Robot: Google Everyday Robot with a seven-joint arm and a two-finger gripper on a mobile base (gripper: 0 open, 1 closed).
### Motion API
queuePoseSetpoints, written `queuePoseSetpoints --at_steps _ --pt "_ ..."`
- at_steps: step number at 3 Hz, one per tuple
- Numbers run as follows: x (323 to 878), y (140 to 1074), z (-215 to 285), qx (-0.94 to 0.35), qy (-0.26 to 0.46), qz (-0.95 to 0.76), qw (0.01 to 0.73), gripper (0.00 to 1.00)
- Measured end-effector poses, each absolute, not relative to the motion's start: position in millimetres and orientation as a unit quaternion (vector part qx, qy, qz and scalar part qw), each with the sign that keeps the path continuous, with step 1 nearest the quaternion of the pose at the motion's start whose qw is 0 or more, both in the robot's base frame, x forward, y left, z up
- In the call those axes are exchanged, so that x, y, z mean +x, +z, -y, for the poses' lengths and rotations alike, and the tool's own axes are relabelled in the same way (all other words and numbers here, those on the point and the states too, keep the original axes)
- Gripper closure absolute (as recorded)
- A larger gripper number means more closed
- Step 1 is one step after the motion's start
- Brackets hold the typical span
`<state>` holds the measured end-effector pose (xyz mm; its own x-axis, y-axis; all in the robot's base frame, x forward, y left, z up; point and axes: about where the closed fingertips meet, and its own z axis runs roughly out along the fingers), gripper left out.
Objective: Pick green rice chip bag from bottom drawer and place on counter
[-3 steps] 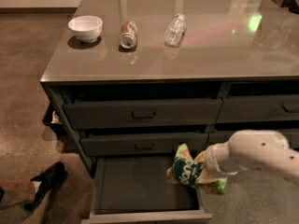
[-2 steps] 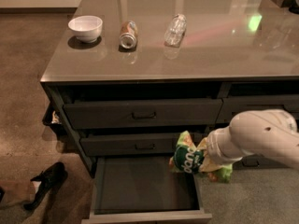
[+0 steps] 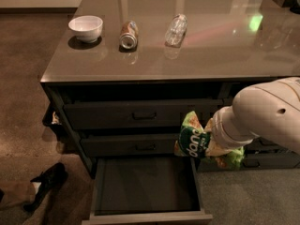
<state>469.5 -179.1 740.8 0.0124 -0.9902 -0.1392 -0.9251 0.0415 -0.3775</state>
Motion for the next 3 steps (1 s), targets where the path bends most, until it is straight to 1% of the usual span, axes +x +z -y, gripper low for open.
queuePoseSetpoints --at_steps 2,3 --pt "474 759 184 -0.689 -0.098 -0.69 0.198 1.0" --pt "486 822 197 -0.679 -0.139 -0.68 0.237 1.0"
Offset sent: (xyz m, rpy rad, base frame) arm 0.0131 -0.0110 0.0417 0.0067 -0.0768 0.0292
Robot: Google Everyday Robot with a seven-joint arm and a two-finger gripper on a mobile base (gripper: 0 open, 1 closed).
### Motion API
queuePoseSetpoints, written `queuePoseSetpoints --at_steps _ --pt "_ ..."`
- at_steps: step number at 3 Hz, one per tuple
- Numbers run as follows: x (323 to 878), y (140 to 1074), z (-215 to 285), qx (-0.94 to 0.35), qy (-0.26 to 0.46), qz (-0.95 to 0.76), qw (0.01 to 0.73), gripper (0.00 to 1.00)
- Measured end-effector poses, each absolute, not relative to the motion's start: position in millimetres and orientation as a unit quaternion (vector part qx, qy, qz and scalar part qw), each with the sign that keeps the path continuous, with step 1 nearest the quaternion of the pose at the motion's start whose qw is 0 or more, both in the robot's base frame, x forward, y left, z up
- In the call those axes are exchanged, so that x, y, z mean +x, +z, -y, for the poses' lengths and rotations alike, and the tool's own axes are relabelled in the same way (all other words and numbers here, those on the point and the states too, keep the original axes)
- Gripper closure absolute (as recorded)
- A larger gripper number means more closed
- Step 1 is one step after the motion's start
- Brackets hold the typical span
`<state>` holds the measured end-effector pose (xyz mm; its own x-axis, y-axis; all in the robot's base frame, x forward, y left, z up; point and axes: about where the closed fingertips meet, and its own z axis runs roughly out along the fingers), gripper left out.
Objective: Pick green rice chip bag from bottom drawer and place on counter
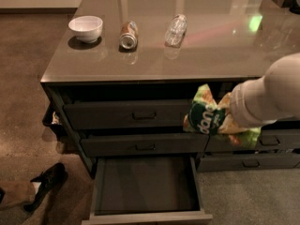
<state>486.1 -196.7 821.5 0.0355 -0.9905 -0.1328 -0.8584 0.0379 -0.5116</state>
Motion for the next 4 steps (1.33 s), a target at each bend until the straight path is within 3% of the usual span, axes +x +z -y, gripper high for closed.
queuePoseSetpoints --at_steps 2,4 --pt "538 966 173 -0.685 -0.224 -0.624 0.302 1.0" --pt "629 1001 81 -0.719 -0.2 -0.573 0.338 1.0"
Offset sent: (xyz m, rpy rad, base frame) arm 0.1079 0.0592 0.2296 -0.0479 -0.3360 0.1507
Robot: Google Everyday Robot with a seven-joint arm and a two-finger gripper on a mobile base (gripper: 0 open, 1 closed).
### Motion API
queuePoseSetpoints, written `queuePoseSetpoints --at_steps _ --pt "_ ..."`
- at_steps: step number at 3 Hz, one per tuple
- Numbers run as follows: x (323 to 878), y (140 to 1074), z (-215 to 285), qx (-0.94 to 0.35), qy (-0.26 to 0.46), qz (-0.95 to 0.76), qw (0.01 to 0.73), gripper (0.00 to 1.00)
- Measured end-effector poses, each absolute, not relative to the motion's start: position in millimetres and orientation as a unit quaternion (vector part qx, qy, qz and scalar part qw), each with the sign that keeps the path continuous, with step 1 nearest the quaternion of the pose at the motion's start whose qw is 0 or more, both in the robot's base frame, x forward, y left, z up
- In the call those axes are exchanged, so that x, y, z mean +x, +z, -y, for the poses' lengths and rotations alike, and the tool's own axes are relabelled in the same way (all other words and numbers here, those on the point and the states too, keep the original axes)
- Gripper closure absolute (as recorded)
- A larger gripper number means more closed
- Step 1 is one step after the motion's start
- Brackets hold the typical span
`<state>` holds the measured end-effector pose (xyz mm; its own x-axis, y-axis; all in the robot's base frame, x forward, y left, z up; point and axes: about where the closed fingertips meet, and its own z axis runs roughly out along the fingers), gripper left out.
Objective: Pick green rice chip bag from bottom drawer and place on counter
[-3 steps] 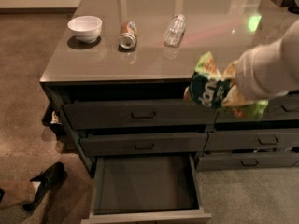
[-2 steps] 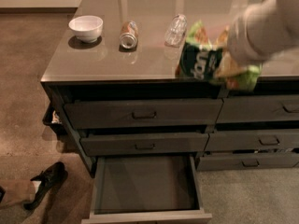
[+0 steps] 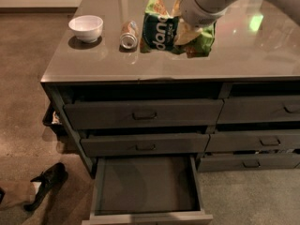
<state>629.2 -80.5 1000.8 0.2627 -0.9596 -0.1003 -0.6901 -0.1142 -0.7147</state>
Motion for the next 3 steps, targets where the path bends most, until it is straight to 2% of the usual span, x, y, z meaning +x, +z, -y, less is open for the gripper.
queuePoseSetpoints --at_steps 1,2,3 --pt "669 977 69 -0.722 -0.168 -0.588 0.322 1.0" --pt "703 951 93 -0.709 -0.137 -0.623 0.301 0.82" --pt "724 940 109 -0.706 -0.116 -0.638 0.286 0.59"
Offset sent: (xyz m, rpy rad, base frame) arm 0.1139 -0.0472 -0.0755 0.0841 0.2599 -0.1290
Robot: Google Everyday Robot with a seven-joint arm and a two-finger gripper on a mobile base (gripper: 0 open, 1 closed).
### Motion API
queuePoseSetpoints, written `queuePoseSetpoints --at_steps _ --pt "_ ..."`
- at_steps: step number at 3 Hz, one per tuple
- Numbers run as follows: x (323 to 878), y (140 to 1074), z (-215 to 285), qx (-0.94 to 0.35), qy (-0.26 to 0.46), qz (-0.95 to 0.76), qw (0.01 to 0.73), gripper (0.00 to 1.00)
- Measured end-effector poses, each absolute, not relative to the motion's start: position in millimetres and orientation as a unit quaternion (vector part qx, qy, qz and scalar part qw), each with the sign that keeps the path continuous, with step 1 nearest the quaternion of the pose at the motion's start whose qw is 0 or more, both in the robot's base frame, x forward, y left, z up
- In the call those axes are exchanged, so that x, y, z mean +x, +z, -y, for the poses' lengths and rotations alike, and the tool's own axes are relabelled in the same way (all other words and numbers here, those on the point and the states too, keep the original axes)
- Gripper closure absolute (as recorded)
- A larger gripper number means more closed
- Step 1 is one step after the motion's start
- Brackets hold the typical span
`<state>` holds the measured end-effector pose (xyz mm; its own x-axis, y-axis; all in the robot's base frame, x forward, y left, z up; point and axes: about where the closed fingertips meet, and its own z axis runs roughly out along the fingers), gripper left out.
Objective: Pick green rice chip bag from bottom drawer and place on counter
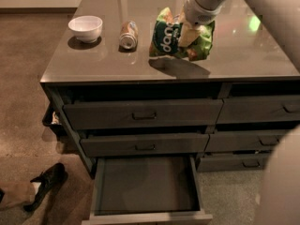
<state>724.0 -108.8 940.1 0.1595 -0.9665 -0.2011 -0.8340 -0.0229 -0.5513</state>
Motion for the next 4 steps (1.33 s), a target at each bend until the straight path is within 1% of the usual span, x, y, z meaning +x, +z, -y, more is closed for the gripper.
queuePoseSetpoints --at_steps 1,2,3,4 --pt "734.5 932.7 107.8 -0.72 -0.098 -0.63 0.275 0.35" --pt "735.5 934.5 108.4 -0.72 -0.098 -0.629 0.276 0.12" --pt "735.5 934.5 108.4 -0.72 -0.098 -0.629 0.276 0.0" --pt "735.5 934.5 108.4 -0.72 -0.098 -0.629 0.276 0.0"
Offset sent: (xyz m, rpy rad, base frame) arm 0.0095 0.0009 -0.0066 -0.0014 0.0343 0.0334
